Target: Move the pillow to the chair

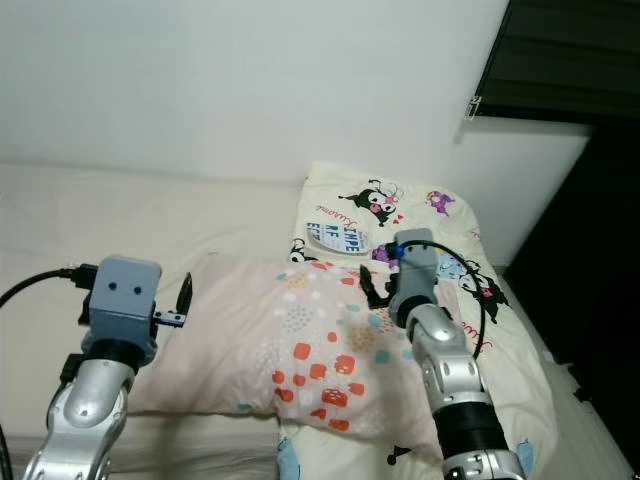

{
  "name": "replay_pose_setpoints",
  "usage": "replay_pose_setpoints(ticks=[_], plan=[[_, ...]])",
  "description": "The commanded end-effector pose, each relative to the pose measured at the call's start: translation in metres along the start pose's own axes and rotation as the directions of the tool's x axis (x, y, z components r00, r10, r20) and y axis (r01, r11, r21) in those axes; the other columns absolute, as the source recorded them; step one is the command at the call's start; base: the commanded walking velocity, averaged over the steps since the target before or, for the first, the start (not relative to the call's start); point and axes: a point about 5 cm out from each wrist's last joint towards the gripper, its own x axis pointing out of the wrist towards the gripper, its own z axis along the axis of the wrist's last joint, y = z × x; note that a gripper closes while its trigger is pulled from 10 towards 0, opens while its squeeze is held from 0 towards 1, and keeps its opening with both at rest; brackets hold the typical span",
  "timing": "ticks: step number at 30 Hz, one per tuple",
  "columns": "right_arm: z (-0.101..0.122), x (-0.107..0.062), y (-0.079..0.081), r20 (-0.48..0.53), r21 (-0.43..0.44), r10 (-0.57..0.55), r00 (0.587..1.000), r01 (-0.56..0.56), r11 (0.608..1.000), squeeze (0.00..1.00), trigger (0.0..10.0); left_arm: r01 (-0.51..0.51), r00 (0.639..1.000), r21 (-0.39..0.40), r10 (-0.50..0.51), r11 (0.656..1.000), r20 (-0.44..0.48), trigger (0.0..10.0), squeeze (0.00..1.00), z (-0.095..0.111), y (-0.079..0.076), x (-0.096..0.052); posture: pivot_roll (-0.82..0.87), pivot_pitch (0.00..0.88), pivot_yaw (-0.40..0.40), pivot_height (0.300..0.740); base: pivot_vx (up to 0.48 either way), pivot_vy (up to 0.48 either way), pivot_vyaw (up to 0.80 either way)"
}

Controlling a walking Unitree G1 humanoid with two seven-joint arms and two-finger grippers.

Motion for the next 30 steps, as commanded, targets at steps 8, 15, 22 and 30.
replay_pose_setpoints(ticks=[8,15,22,30], plan=[[-0.011,0.000,-0.031,-0.050,0.128,-0.074,0.996,0.080,0.988,0.00,10.0,0.004,0.999,0.084,-0.007,0.996,0.040,10.0,0.00,0.003,0.008,0.002,0.07,0.000,-0.114,0.650,0.000,0.000,0.00],[-0.016,-0.002,-0.041,-0.062,0.219,-0.068,0.996,0.080,0.972,1.00,10.0,0.000,0.999,0.096,-0.003,0.995,0.037,10.0,0.00,0.001,0.010,0.000,0.07,0.000,-0.116,0.625,0.000,0.000,0.00],[-0.013,0.001,-0.051,-0.048,0.312,-0.079,0.996,0.090,0.946,1.00,10.0,-0.001,0.999,0.100,-0.004,0.995,0.041,10.0,0.00,0.001,0.011,0.001,0.07,0.000,-0.117,0.600,0.000,0.000,0.00],[-0.012,-0.002,-0.067,-0.057,0.315,-0.125,0.991,0.136,0.939,1.00,10.0,0.003,0.999,0.103,-0.008,0.995,0.044,10.0,0.00,0.001,0.011,0.001,0.07,0.000,-0.118,0.575,0.000,0.000,0.00]])
